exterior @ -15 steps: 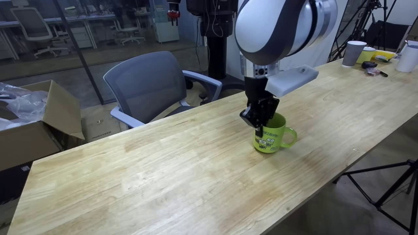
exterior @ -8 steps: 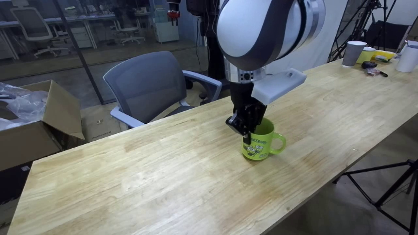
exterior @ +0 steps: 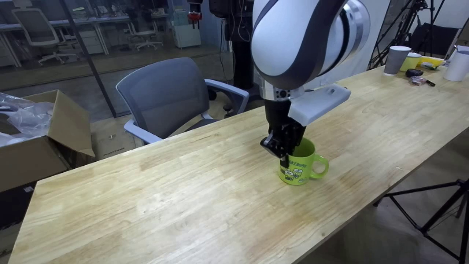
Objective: Move the green cup to the left
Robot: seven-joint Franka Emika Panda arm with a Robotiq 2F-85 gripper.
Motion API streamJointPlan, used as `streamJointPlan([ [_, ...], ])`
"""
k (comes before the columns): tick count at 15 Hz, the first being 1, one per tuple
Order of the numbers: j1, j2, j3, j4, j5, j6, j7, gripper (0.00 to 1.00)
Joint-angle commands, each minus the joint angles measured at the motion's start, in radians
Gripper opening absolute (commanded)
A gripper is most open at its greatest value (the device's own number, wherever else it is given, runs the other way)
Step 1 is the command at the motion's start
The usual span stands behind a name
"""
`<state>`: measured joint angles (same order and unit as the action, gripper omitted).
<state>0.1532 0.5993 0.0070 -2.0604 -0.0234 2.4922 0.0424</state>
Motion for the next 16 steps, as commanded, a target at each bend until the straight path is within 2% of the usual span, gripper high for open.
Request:
streamJointPlan([
  [1,0.007,-0.021,-0.014,-0.007,-0.023,-0.006,0.059,0.02],
  [2,0.006,-0.021,-0.016,-0.006,-0.021,-0.010,0.063,0.35],
  [4,0.004,-0.022,-0.022,-0.001,-0.022,-0.018,0.070,0.42],
  [12,0.004,-0.035,-0.069,0.029,-0.045,-0.073,0.121,0.96],
  [14,0.011,-0.045,-0.082,0.046,-0.058,-0.103,0.151,1.00],
  [16,0.023,-0.062,-0.096,0.067,-0.083,-0.150,0.196,1.00],
])
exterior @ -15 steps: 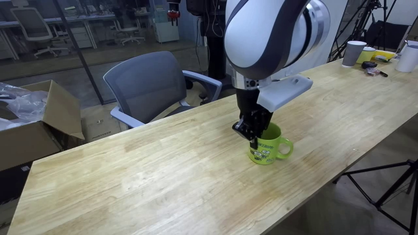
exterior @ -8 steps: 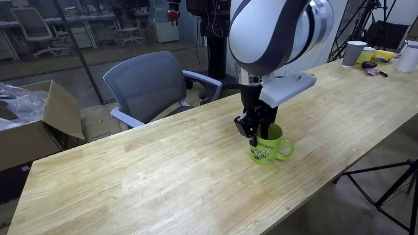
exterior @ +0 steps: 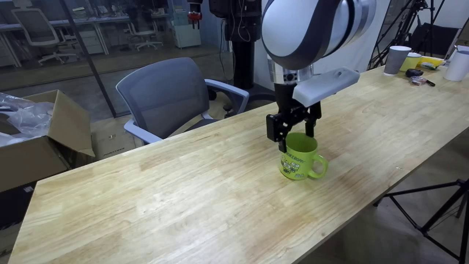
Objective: Move the green cup to the left
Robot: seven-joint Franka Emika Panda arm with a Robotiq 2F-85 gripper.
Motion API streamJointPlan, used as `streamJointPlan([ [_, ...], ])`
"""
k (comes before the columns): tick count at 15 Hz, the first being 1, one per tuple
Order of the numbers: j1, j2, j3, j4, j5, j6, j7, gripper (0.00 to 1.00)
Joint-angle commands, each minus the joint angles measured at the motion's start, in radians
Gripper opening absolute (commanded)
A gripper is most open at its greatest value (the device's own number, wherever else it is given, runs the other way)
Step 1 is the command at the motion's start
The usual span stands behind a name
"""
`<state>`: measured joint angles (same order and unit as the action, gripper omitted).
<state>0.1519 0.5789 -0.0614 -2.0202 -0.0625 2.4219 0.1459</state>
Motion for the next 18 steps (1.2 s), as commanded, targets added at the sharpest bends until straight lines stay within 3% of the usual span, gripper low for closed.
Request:
streamJointPlan([
  [1,0.031,-0.057,-0.035,0.036,-0.060,-0.100,0.119,1.00],
  [6,0.029,-0.149,-0.029,0.078,-0.111,-0.198,0.184,1.00],
  [13,0.005,-0.266,-0.013,0.059,-0.147,-0.225,0.185,1.00],
  [18,-0.013,-0.252,0.000,0.069,-0.140,-0.224,0.154,1.00],
])
